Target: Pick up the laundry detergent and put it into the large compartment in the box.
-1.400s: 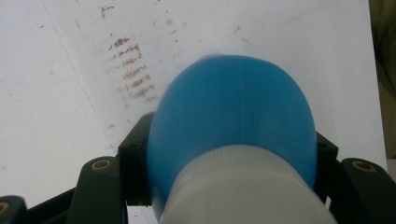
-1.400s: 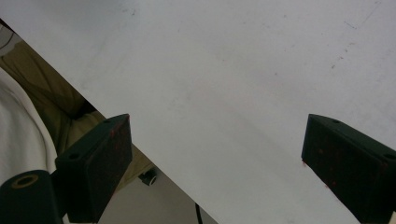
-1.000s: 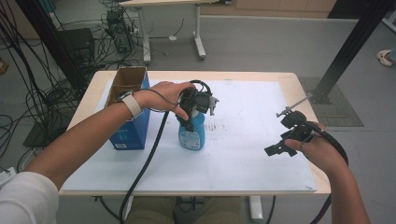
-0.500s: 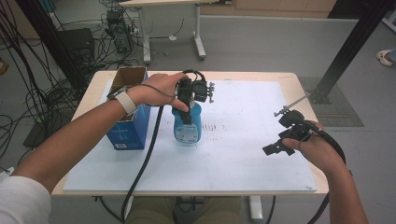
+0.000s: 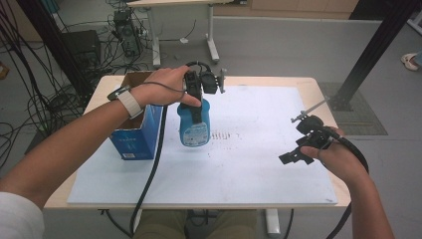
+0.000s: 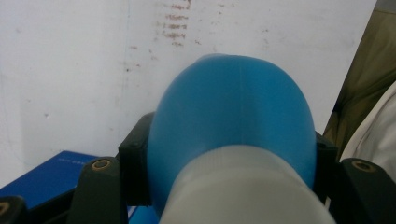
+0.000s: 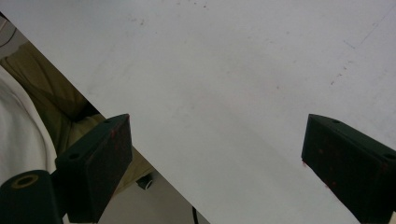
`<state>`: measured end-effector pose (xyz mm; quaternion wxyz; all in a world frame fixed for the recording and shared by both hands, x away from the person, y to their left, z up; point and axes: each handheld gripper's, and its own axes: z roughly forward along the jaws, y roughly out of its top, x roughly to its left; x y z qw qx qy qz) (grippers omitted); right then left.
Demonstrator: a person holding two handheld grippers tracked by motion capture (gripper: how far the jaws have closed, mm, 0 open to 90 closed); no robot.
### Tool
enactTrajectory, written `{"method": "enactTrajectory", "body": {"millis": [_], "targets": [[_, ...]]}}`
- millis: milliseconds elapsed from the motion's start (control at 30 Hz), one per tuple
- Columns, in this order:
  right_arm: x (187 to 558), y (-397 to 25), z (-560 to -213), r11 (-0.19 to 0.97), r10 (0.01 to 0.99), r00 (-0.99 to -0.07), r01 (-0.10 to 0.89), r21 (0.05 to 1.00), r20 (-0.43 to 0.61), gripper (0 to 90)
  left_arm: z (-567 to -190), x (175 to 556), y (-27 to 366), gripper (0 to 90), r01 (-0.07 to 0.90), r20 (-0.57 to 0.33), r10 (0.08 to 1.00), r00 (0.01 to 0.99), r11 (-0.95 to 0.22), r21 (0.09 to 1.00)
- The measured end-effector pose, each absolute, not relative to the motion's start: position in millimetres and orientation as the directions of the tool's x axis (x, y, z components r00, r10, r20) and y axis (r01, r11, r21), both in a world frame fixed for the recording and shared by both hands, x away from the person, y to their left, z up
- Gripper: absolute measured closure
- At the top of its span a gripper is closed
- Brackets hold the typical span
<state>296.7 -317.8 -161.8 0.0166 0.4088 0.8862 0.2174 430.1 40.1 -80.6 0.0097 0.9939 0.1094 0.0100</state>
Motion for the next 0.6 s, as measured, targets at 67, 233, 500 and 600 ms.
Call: {"method": "enactTrajectory", "body": {"millis": [67,233,500,600], "targets": [[296.5,-317.5,-161.3,0.571,0.731,-0.666,0.716,0.401,0.148,8.8,-78.0,430.6,39.4,37.6,0.227,0.016,0.228,0.974,-0.974,0.014],[296.3,-316.1,-157.1,0.582,0.724,-0.676,0.704,0.407,0.137,8.8,-65.0,431.1,41.8,37.5,0.305,0.001,0.305,0.952,-0.952,0.008],[294.1,-312.9,-152.0,0.595,0.715,-0.688,0.69,0.412,0.122,8.8,-43.1,422.8,49.5,37.5,0.402,0.022,0.403,0.915,-0.915,0.043],[293.0,-311.9,-149.7,0.596,0.715,-0.69,0.687,0.415,0.116,8.8,-34.9,421.7,53.4,37.5,0.433,0.024,0.435,0.9,-0.9,0.053]]}}
